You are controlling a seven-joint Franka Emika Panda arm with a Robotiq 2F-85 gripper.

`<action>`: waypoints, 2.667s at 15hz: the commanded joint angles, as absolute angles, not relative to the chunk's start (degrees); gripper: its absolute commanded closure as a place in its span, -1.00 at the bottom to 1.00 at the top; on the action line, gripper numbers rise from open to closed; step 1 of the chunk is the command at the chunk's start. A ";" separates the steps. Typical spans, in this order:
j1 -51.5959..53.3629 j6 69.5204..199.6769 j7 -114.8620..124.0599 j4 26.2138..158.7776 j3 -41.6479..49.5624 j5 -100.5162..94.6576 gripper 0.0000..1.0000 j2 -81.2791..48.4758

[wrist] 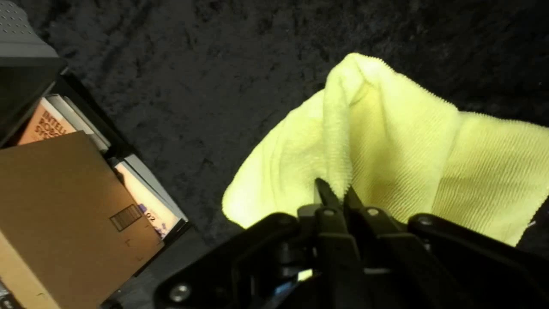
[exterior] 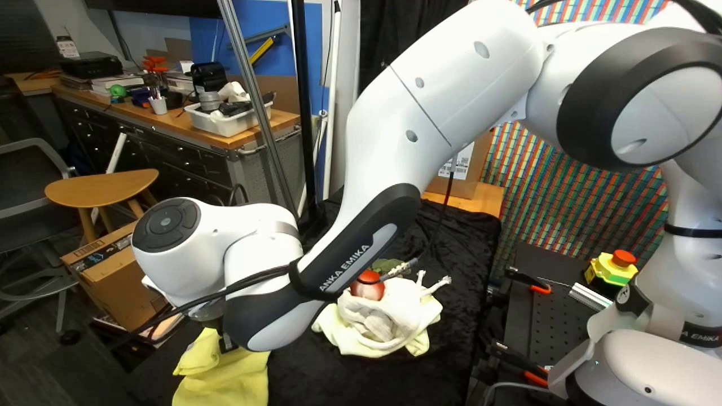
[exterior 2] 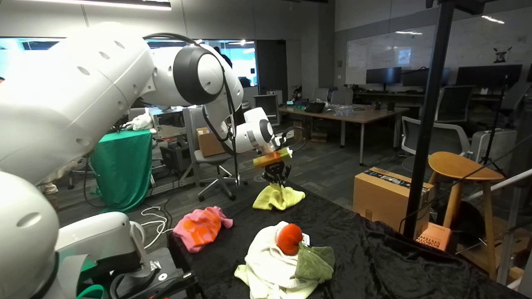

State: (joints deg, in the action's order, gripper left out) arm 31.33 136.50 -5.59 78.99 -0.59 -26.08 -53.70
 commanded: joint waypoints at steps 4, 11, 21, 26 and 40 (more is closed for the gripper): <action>34.74 134.54 10.91 93.98 5.09 -31.04 0.89 -35.44; 31.43 126.17 18.09 108.80 1.58 -35.26 0.88 -17.76; 20.54 122.44 22.10 121.08 -5.26 -35.25 0.88 -7.47; 17.30 122.41 25.36 122.50 -5.05 -36.04 0.88 -9.81; 14.45 125.02 29.27 122.24 -3.64 -42.70 -0.35 -16.58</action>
